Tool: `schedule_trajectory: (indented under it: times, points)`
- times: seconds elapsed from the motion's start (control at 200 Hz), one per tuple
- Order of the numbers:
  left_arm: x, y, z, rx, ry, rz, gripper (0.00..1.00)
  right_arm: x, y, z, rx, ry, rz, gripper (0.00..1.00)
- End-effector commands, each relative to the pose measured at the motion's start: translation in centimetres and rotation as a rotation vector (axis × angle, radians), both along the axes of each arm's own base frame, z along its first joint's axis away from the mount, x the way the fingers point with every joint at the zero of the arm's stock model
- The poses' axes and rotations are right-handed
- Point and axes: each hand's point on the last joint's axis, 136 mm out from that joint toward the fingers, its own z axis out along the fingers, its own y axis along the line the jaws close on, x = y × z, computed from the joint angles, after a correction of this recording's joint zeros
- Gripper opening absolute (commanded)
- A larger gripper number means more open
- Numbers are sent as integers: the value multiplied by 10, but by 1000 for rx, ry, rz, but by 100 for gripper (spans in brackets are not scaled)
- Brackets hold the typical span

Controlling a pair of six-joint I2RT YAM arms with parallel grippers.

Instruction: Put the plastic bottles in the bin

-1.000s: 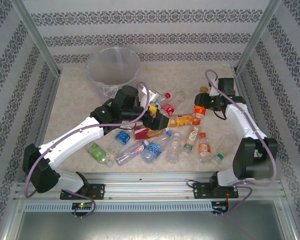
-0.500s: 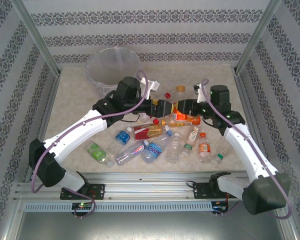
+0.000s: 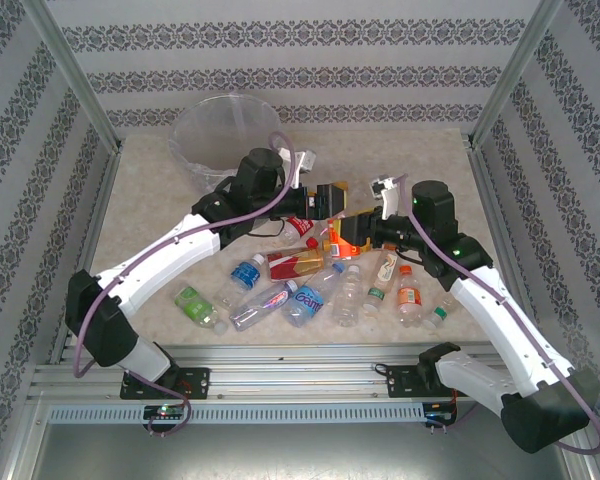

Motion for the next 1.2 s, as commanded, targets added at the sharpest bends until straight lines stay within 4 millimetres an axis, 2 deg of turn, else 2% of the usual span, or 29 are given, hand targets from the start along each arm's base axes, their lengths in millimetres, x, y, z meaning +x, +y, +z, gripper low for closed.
schedule_trajectory:
  times: [0.0,0.155,0.405,0.59,0.739,0.864,1.194]
  points:
    - [1,-9,11,-72,14,-44,89,-9,5,9,11,-39,37,57]
    - [-5,-12,6,-68,45,-80,82,-9,5,8,-2,-49,27,56]
    - [-13,-15,-4,-54,77,-130,66,-9,5,5,-26,-49,24,57]
    - [-14,-14,3,-53,58,-137,51,-9,8,0,-53,-41,28,58]
    - [-14,-12,6,-35,46,-134,48,-9,9,-2,-69,-37,27,60]
    - [-11,-9,9,-28,37,-120,46,-10,9,-1,-69,-40,27,65]
    - [8,11,25,-16,9,-65,43,-28,6,10,-70,-58,32,90]
